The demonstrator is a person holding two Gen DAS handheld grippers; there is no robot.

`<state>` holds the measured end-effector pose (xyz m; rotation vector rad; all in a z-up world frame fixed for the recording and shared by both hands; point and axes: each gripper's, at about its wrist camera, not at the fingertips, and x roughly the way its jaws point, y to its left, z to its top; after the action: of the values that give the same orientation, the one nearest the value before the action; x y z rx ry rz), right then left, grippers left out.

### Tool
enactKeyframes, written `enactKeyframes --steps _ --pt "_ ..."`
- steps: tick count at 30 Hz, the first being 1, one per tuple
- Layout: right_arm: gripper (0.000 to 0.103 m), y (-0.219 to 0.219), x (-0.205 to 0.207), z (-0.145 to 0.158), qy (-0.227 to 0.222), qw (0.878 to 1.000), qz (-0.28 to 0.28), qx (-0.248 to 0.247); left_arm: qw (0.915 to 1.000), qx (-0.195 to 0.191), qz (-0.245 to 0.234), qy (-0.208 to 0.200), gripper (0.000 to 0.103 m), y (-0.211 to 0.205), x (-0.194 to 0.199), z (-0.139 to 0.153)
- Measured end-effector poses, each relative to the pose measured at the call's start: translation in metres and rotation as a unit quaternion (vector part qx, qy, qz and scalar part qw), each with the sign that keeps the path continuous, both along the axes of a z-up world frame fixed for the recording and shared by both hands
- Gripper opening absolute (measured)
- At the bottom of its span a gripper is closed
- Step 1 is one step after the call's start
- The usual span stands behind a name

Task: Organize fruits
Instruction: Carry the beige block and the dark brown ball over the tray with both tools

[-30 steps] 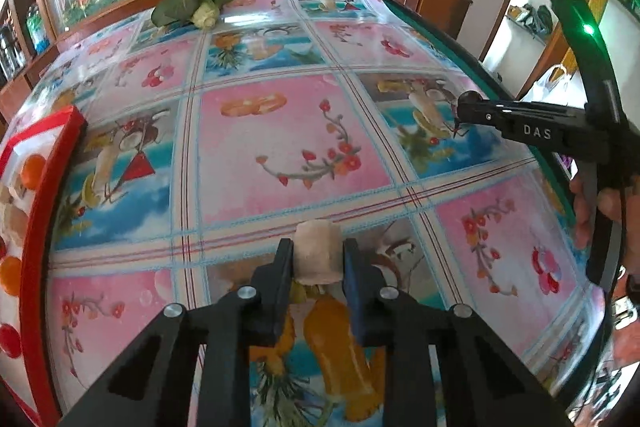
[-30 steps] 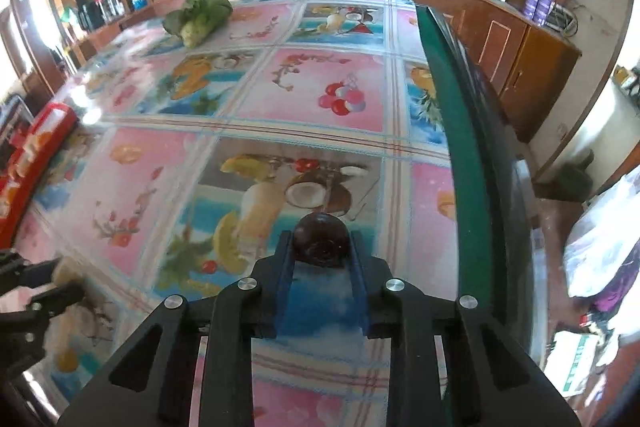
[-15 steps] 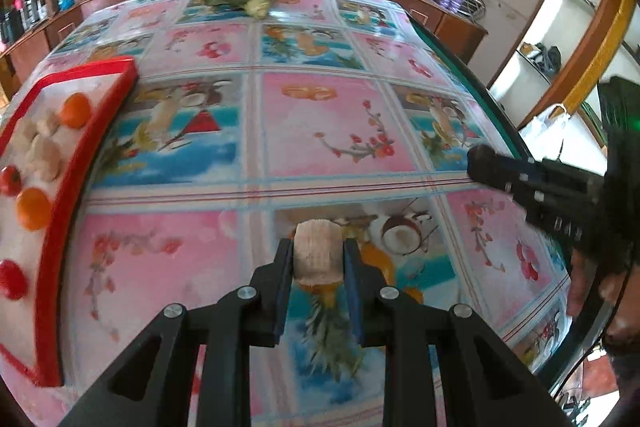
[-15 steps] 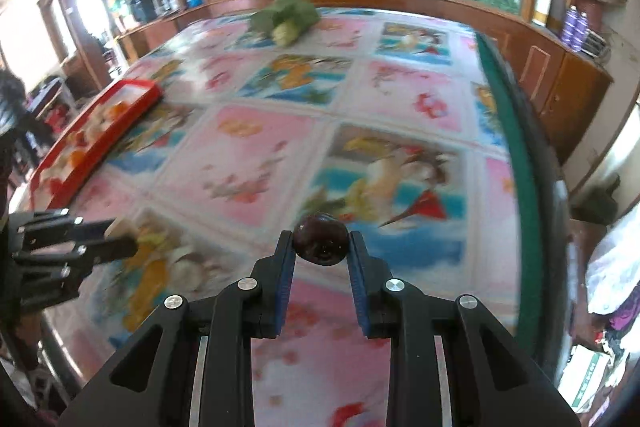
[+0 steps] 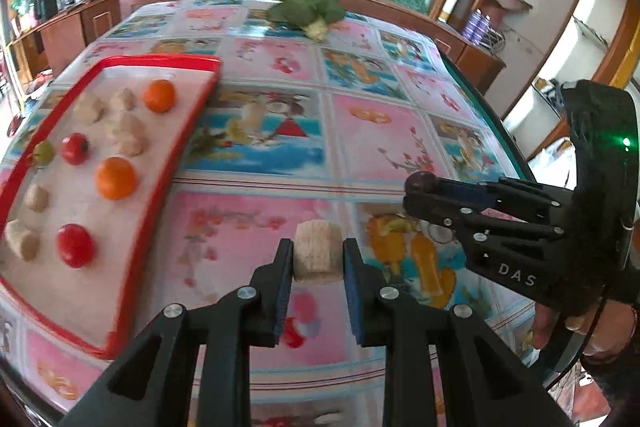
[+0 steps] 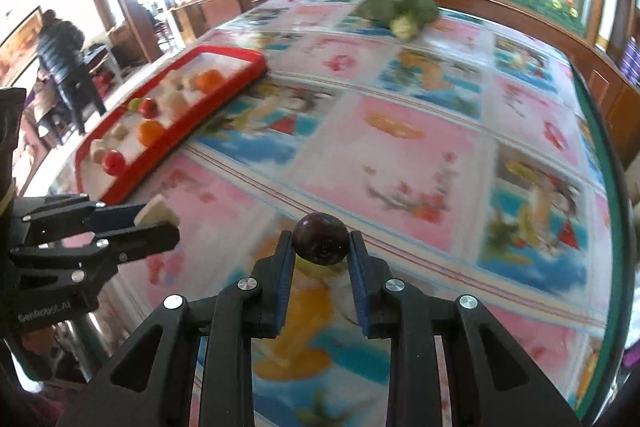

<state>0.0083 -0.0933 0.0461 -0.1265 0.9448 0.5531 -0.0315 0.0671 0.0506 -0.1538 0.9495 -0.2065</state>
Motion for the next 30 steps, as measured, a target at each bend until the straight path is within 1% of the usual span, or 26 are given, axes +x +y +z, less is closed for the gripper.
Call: enactKeyframes --steps 7,11,18,24,30 --pt "0.026 0.048 0.009 0.009 -0.002 0.999 0.039 0.008 0.9992 -0.009 0.038 -0.009 0.027 0.045 -0.005 0.010" --pt "0.026 0.078 0.013 0.012 -0.004 0.998 0.062 0.013 0.9974 -0.012 0.069 -0.015 0.027 0.078 -0.008 0.017" --pt "0.025 0.119 0.024 0.018 -0.003 0.996 0.088 0.026 0.9922 0.007 0.123 -0.023 0.027 0.136 -0.010 0.023" --pt "0.025 0.153 0.038 0.022 0.001 0.994 0.105 0.037 0.9887 0.025 0.147 -0.019 0.027 0.168 -0.006 0.016" --pt "0.025 0.190 0.046 0.020 0.013 0.990 0.135 0.042 0.9879 0.018 0.154 -0.005 0.027 0.180 0.011 0.003"
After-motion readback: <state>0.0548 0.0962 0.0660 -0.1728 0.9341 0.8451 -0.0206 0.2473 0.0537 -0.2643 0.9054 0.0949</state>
